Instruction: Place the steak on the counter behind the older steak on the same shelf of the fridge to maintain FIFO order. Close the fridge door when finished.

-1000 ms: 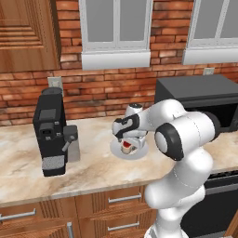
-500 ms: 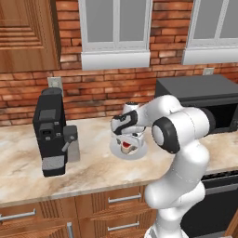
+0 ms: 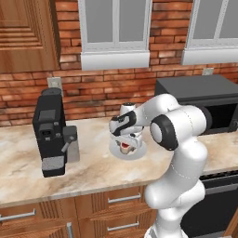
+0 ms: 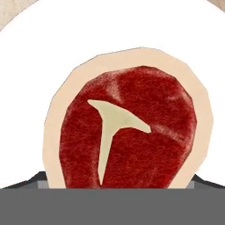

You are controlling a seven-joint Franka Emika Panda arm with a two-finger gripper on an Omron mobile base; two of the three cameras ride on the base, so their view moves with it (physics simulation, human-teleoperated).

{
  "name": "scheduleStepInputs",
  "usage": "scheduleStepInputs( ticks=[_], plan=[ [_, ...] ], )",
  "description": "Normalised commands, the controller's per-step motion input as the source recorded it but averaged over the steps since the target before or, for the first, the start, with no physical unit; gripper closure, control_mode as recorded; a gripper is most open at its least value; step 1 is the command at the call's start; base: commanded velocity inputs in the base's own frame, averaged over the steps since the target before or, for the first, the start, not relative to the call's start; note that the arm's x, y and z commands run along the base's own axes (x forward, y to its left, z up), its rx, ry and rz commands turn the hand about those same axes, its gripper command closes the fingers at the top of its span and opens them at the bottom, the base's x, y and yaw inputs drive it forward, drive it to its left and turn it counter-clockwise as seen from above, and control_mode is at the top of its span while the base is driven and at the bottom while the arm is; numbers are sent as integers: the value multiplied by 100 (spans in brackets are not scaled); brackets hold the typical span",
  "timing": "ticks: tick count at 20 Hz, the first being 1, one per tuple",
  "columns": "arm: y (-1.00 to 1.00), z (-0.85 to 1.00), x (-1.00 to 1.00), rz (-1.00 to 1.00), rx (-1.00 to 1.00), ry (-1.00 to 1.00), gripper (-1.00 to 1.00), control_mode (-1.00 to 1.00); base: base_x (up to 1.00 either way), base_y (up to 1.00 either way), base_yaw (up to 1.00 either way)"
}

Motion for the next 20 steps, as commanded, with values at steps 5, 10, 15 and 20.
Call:
scheduleStepInputs(
  ticks=[5,10,15,20],
  plan=[
    [3,-52,-17,0,0,-7,100,-100,0,0,0],
    [0,-17,-4,0,0,-1,100,-100,0,0,0],
    [-1,23,-27,-3,0,-11,100,-100,0,0,0],
    [0,78,-53,-1,0,-15,100,-100,0,0,0]
  ],
)
